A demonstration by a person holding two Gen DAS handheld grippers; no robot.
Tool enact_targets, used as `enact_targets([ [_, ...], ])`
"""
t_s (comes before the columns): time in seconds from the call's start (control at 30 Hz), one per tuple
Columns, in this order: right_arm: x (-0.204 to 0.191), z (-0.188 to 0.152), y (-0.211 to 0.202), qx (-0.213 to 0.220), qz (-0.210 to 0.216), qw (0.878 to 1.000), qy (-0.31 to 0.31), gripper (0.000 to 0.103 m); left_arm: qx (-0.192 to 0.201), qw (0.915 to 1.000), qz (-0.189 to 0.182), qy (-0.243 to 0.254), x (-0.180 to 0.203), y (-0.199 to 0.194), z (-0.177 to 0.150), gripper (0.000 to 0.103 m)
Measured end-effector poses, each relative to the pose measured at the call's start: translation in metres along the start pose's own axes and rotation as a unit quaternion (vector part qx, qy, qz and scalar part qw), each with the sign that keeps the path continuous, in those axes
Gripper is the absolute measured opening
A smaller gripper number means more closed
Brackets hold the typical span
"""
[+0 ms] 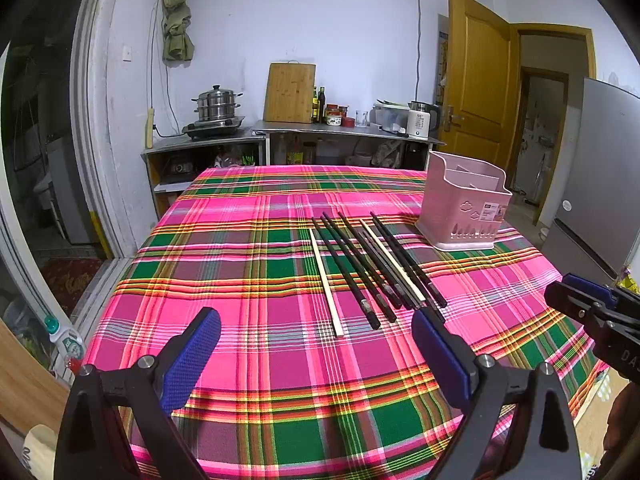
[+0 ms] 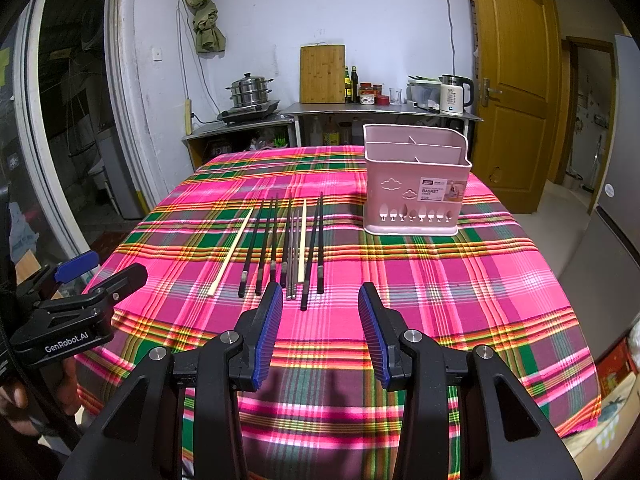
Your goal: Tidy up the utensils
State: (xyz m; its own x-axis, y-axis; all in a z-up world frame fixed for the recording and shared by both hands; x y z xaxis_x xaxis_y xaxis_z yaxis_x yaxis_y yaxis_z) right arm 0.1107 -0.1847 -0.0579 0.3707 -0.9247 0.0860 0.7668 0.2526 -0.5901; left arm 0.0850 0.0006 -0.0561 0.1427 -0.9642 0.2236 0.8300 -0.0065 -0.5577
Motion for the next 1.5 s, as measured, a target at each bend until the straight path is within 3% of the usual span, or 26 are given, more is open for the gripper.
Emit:
enact_targets([
  [0.93,0.001,-0.003,0.005,-0.004,0.0,1.0,0.003,0.041,-0.012,0.9999,0.002,0.001,0.01,0.009,-0.003,0.097],
  [1.33,0.003,0.01,0.045,-0.022,0.017,1.0,-0.013,0.041,-0.074,0.9972,0.011,-0.011,-0.006,0.072,-0.003,0.097],
  [1.5,0.004,0.018,0.076,-0.036,0.025,0.999,-0.021,0.041,-0.096,0.9952,0.018,-0.008,-0.009,0.107,0.007,0.092],
])
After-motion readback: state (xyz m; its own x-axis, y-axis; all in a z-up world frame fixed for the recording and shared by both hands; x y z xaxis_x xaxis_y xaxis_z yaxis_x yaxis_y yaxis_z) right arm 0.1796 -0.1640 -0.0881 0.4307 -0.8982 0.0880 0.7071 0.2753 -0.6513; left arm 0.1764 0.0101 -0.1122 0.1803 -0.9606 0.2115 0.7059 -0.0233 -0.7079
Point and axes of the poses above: each gripper's, at about its wrist camera, not at the fingertips, and y roughly the way its jaws point, x to its right, z to its top, the point moved 10 cm from there along y, roughly the way its jaws point, and after that the axes turned 12 degrees about -y, right-handed, at the moved point
